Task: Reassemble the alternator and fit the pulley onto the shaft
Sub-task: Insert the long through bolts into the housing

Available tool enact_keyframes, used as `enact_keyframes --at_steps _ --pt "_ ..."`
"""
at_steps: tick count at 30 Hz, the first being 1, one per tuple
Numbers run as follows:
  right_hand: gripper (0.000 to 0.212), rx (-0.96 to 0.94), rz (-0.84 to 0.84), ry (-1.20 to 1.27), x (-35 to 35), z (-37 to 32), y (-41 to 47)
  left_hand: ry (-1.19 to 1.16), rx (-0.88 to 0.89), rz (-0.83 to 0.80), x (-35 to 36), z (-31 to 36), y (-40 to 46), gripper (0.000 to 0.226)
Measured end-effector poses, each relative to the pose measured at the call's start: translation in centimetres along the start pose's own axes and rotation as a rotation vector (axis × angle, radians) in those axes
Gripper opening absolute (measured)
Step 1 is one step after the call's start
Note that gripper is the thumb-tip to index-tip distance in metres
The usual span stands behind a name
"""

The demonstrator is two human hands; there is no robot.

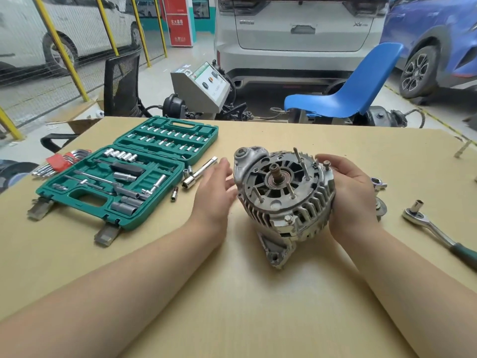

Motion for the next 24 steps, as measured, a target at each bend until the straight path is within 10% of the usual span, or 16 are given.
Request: enact_keyframes --at_steps 8,19,24 --pt "0.026 -0.045 0.071 0.036 -0.5 0.4 -0.9 -0.151 -0.083 -0.376 5.7 1.3 0.7 0.071" --pt "0.021 -0.276 0.12 -0.216 1.7 -1.3 1.2 -0.27 0.141 -0.012 -1.9 0.7 1.4 0.045" --pt "0.026 -0.16 0.157 -0.115 0.2 -0.5 -0.8 -0.259 0.131 -0.125 -0.6 1.7 1.8 0.058"
Point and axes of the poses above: each hand's wrist, its own y-axis towards the middle knuckle, its own x-axis out of the palm, z = x × y, the point moved 10 cm from there along y, towards the middle knuckle, and after that the axes turned 13 degrees about y, right-handed, at the moved point
